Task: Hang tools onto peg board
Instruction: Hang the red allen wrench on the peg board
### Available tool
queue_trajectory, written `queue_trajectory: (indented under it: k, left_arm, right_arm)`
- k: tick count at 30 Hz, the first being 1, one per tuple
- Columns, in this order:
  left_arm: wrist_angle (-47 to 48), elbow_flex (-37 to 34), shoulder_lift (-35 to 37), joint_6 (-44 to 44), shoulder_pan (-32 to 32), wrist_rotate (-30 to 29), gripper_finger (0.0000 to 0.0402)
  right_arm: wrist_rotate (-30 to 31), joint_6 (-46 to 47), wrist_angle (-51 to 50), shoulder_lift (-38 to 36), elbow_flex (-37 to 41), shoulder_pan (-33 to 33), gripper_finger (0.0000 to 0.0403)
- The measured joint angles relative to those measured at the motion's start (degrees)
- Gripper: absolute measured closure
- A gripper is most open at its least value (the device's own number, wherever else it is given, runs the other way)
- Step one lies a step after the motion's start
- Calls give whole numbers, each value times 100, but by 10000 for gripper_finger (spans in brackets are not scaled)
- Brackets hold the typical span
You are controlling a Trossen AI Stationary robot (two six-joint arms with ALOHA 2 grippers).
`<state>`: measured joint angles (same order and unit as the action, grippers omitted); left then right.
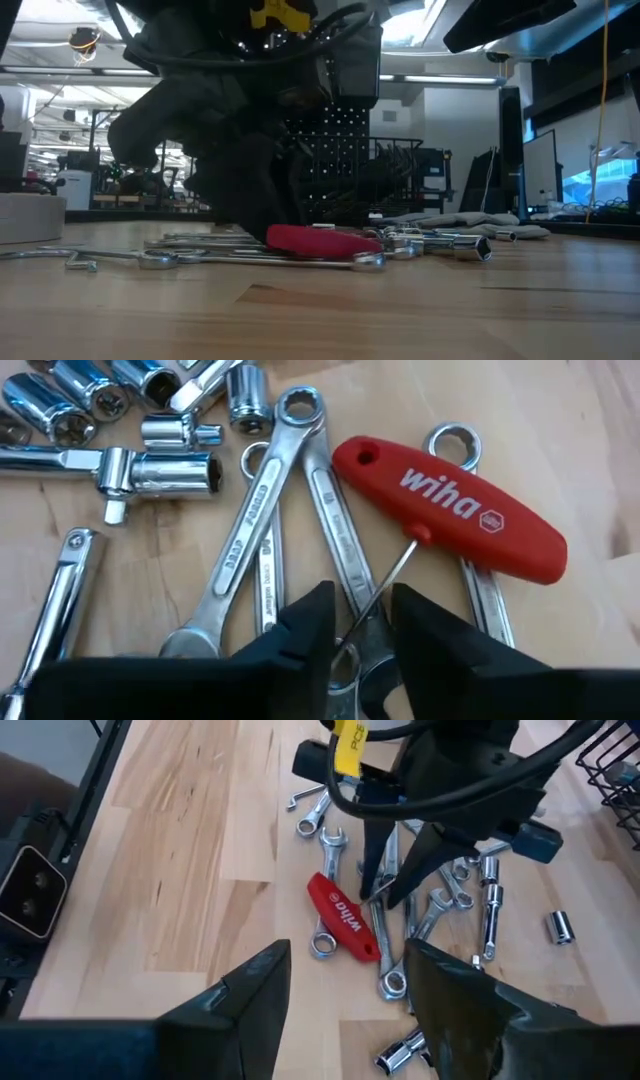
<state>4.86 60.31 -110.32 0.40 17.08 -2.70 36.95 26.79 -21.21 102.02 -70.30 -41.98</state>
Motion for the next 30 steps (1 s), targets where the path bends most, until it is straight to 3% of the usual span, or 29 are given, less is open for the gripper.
queue_trajectory:
  k: [10, 20, 24, 30]
  left_arm:
    - [-41, 2, 2, 79, 2, 8, 397]
    - [-68, -22, 95, 109, 86, -17, 399]
    - [-84, -16, 232, 48, 173, -13, 400]
    - [-57, -7, 516, 13, 363, -396, 400]
  right_arm:
    - [166, -50, -44, 0, 0, 0, 201]
    - [171, -66, -57, 1, 0, 0, 201]
    - [530, -29, -107, 2, -1, -2, 201]
    - [608, -18, -144, -15, -4, -7, 201]
